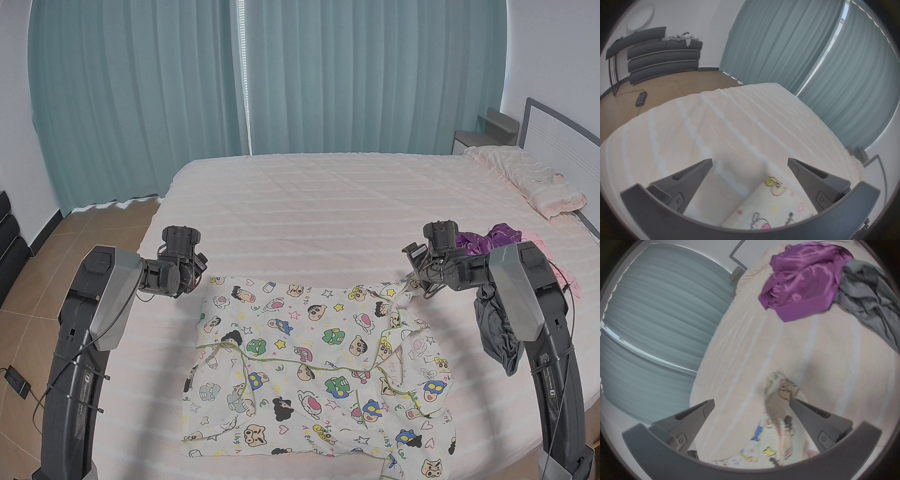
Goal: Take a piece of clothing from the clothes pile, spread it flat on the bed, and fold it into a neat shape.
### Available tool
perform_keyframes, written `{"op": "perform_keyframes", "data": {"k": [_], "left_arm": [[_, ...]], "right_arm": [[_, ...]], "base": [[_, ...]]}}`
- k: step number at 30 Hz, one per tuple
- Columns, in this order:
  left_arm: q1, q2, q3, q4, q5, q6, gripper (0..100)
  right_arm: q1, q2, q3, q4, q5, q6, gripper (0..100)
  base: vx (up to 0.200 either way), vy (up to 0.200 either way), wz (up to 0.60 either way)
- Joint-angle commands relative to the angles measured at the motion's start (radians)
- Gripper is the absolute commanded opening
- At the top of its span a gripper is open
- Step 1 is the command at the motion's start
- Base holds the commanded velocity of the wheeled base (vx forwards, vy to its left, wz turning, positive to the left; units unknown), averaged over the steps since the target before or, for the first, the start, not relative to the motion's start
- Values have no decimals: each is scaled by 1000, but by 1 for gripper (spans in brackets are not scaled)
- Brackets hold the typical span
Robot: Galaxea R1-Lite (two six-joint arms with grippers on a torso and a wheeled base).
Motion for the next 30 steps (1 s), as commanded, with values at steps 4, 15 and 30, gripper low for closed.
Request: {"op": "perform_keyframes", "data": {"k": [4,15,30], "left_arm": [[-4,-230,229,-27,-143,-24,100],[-7,-568,841,-328,-407,-21,100],[-61,-781,1436,-694,-534,-140,100]], "right_arm": [[-21,-238,234,-87,107,-135,100],[-69,-460,990,-534,271,-431,100],[-189,-374,1509,-989,536,-691,100]], "base": [[0,0,0],[0,0,0],[0,0,0]]}}
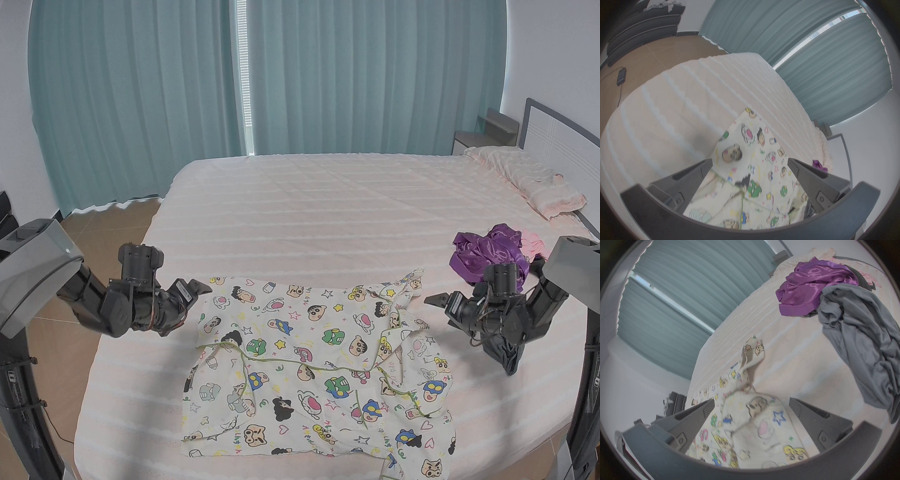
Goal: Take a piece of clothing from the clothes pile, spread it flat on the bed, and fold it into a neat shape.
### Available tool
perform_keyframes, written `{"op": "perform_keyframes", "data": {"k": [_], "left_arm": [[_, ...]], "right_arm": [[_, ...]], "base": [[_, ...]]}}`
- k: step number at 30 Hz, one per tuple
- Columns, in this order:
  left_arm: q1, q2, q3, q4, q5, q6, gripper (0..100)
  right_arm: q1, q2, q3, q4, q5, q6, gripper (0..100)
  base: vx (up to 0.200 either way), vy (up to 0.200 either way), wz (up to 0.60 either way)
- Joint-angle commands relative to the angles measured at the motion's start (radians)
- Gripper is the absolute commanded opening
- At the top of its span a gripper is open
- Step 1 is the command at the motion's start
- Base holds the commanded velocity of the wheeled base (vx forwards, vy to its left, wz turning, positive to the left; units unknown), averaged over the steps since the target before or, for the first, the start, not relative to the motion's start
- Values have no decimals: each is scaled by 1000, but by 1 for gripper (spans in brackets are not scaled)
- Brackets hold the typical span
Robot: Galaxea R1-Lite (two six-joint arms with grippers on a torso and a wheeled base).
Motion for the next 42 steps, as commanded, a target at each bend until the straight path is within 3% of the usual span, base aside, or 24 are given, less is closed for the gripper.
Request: {"op": "perform_keyframes", "data": {"k": [1,7,20,31,32,42], "left_arm": [[-40,-201,363,-249,-81,-129,100],[-68,-167,408,-333,-82,-165,100],[-77,-78,424,-451,-81,-165,100],[-80,-72,441,-457,-82,-165,100],[-80,-72,441,-457,-81,-165,100],[-80,-72,441,-457,-81,-165,100]], "right_arm": [[-63,59,308,-282,138,-175,100],[-51,111,298,-293,169,-207,100],[-28,166,184,-284,147,-209,100],[-24,202,150,-271,124,-210,100],[-16,202,153,-271,124,-210,0],[1,195,158,-273,78,-210,0]], "base": [[0,0,0],[0,0,0],[0,0,0],[0,0,0],[0,0,0],[0,0,0]]}}
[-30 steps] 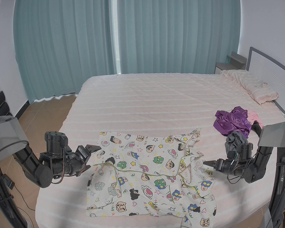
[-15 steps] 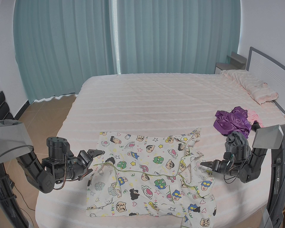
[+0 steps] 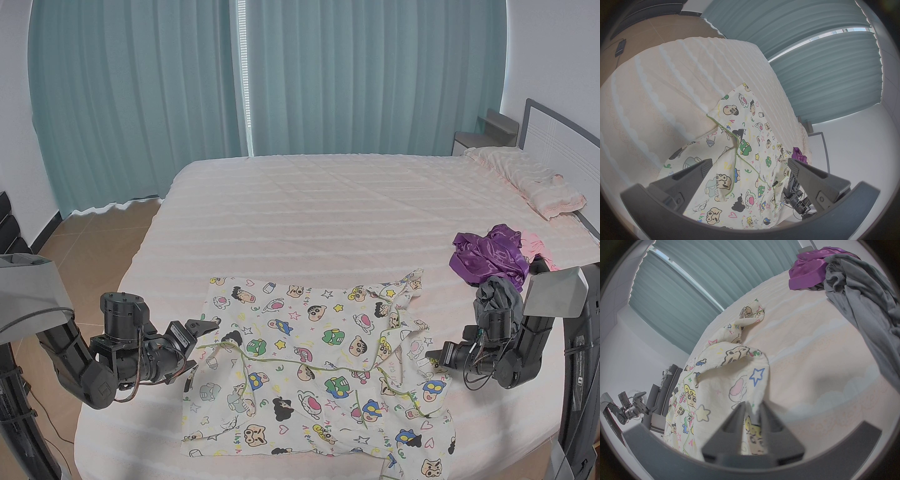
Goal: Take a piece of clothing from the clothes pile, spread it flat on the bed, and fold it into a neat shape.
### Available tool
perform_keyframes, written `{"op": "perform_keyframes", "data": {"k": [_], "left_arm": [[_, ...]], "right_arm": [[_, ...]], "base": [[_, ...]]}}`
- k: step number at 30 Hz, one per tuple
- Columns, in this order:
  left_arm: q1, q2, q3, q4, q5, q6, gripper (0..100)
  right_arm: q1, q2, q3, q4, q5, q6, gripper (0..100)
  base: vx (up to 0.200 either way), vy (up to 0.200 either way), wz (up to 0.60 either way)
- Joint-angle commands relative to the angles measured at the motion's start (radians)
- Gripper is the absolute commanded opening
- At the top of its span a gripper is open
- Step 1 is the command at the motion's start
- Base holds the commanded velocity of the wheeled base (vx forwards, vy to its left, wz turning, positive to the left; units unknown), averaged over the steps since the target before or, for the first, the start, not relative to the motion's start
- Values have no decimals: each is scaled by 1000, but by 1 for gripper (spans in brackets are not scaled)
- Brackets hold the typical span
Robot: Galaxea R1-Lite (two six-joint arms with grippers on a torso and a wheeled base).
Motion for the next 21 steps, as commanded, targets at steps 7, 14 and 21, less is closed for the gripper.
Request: {"op": "perform_keyframes", "data": {"k": [7,14,21], "left_arm": [[0,6,5,0,1,1,100],[0,15,11,0,6,6,100],[0,35,11,-3,9,9,100]], "right_arm": [[-59,-49,20,-13,-37,3,0],[-147,-72,35,-14,-38,2,0],[-191,-76,40,-16,-40,2,0]], "base": [[0,0,0],[0,0,0],[0,0,0]]}}
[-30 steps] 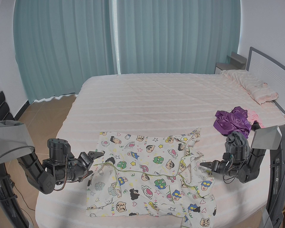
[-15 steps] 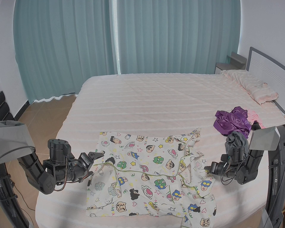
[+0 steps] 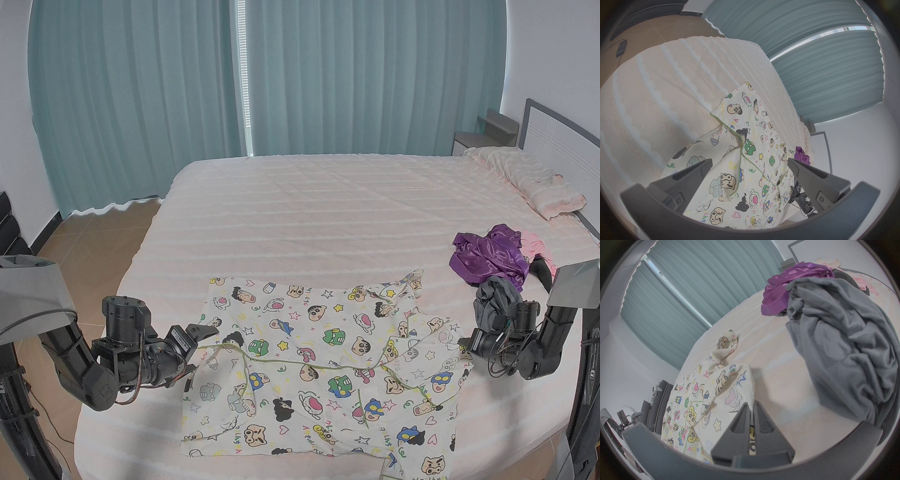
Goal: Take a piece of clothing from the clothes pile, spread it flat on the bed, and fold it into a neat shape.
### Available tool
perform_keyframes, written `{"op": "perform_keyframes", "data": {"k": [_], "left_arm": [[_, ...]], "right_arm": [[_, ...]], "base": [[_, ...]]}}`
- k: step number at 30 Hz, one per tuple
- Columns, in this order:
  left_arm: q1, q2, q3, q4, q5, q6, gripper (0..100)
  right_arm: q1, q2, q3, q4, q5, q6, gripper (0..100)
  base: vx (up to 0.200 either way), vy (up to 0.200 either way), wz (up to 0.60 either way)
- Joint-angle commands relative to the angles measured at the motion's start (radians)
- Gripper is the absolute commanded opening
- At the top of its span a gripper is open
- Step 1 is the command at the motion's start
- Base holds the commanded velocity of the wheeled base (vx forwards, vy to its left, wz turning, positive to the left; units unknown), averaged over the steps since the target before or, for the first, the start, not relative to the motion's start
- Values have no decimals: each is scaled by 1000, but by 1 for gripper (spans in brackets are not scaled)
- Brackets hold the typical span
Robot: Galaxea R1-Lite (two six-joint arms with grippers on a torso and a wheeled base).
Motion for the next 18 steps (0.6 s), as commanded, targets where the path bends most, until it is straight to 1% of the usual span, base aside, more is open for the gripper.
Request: {"op": "perform_keyframes", "data": {"k": [1,12,16,17,18], "left_arm": [[0,15,3,-1,1,0,100],[-1,18,23,-1,-1,1,100],[-27,18,33,-1,1,1,100],[-34,18,35,-1,1,0,100],[-46,18,33,-1,3,-2,100]], "right_arm": [[-23,-5,-4,-7,-1,0,0],[-47,4,-25,-11,-16,6,0],[-55,13,-30,-11,-16,6,0],[-56,13,-30,-11,-16,6,100],[-56,9,-25,-14,-14,6,100]], "base": [[0,0,0],[0,0,0],[0,0,0],[0,0,0],[0,0,0]]}}
